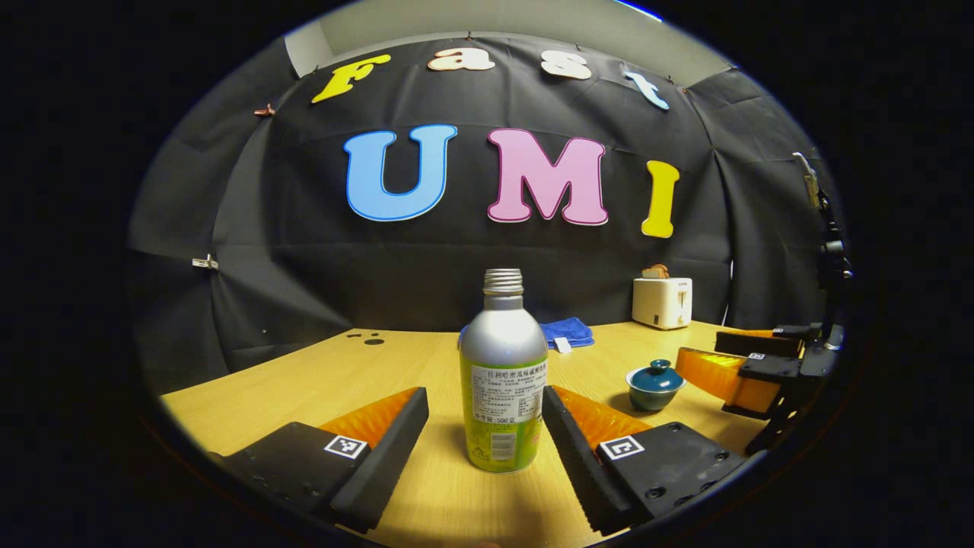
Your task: Open the teacup lid with one hand, grasp the water bottle and pour water into the teacup with the other hand; after pouring, place the water bottle on the coaster and then close the teacup lid.
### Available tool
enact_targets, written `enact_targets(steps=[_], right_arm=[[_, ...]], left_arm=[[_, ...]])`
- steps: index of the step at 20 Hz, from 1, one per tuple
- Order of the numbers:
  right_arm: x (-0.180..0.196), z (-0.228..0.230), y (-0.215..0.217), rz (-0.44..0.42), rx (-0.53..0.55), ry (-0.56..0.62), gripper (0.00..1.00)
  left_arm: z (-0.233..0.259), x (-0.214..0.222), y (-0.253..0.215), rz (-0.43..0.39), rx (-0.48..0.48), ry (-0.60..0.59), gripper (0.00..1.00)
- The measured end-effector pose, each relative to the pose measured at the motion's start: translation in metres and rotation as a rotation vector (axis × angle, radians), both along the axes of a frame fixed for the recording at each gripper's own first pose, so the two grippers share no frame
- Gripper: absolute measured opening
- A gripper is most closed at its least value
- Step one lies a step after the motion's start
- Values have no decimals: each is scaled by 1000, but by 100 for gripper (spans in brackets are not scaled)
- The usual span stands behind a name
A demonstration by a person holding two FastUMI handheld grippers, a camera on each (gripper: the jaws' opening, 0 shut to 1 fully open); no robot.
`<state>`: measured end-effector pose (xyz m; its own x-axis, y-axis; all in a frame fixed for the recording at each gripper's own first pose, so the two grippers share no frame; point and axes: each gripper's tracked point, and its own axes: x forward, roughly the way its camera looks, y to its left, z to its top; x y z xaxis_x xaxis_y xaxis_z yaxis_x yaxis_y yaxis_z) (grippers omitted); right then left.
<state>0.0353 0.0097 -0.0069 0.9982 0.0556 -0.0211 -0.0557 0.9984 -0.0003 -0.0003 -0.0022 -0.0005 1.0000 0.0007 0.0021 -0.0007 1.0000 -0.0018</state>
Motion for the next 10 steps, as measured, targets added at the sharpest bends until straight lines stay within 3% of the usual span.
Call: enact_targets(steps=[4, 10], right_arm=[[23, -15, 2, 9, 90, 97, 98], [43, -15, 0, -5, -9, 93, 98]], left_arm=[[0, 1, 0, 0, 0, 3, 95], [-1, 1, 1, 4, 0, 2, 95]])
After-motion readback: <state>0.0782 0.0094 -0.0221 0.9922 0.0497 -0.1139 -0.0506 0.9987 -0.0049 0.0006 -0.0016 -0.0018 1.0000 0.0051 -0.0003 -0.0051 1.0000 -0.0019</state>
